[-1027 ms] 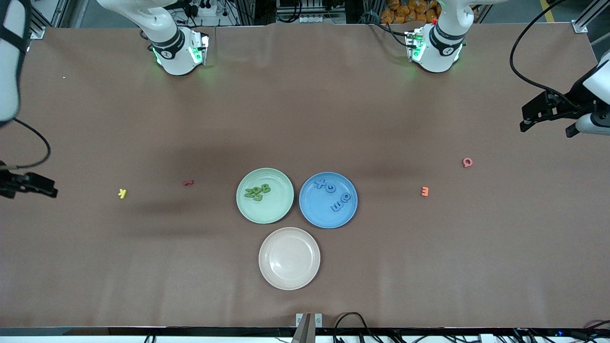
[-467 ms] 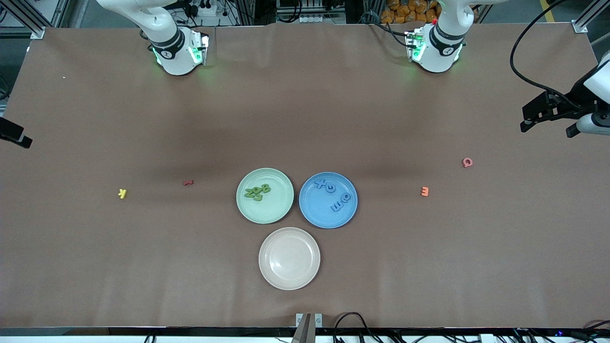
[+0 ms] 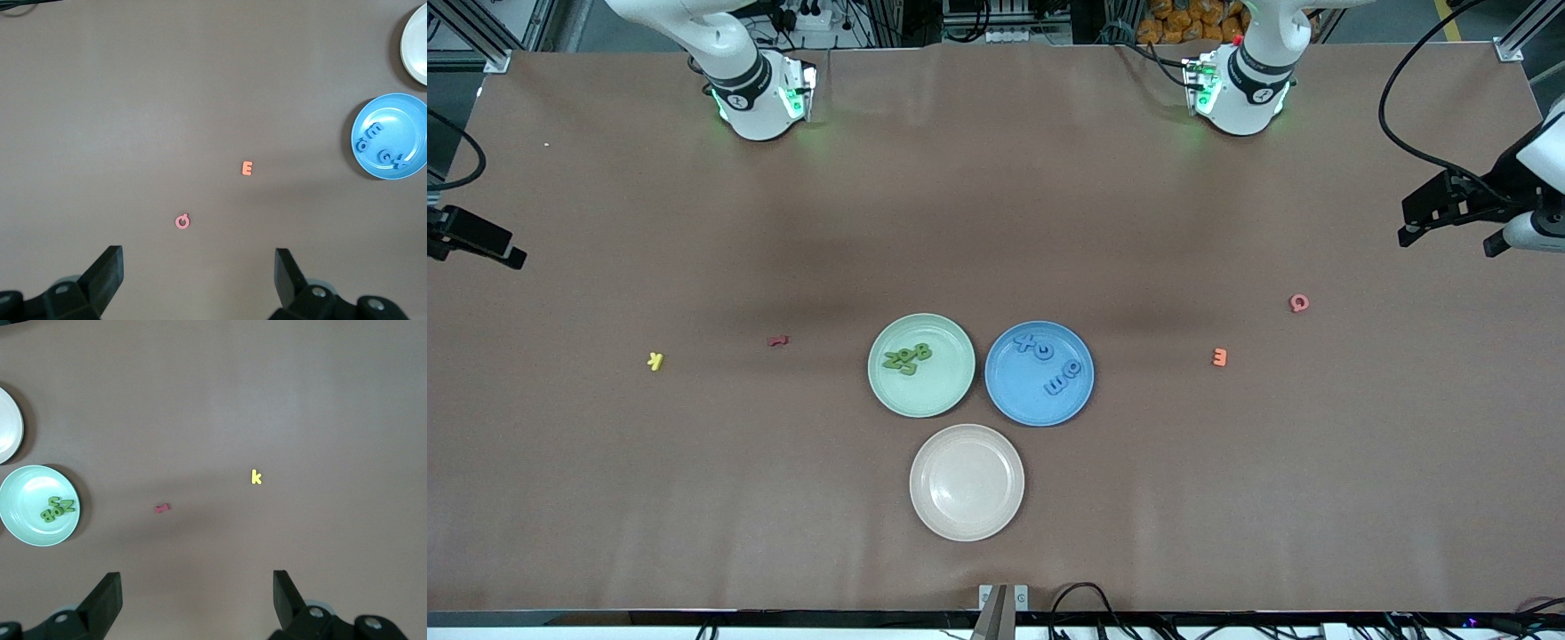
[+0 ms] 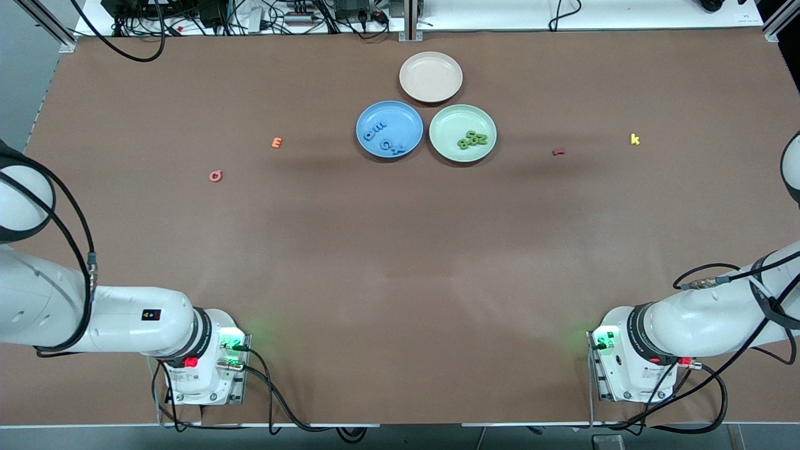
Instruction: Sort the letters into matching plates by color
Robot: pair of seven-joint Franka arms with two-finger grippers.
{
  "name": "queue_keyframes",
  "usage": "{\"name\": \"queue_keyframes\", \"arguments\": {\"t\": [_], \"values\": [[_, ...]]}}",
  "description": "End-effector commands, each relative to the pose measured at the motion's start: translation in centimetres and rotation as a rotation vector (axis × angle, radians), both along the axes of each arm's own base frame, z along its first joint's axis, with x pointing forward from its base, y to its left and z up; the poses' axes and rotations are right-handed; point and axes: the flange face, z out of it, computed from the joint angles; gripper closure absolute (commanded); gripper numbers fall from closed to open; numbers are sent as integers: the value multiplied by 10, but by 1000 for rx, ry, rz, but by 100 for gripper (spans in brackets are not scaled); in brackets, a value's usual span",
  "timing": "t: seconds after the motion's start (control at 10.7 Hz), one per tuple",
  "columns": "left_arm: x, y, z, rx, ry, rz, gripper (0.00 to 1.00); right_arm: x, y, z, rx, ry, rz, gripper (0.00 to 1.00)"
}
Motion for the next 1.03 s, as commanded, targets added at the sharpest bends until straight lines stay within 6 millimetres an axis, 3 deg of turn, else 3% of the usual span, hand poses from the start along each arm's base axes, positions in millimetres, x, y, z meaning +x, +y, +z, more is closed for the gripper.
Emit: {"name": "queue_keyframes", "arguments": {"t": [0.0, 0.28, 0.93], "values": [[-2, -1, 3, -24, -10, 6, 0, -8, 9, -2, -2, -6, -44, 0], [-2, -1, 3, -24, -10, 6, 0, -9, 14, -9, -26, 11, -30, 0], [-2, -1, 3, -26, -10, 6, 0, -3, 17, -5, -32, -27, -33, 0]]}}
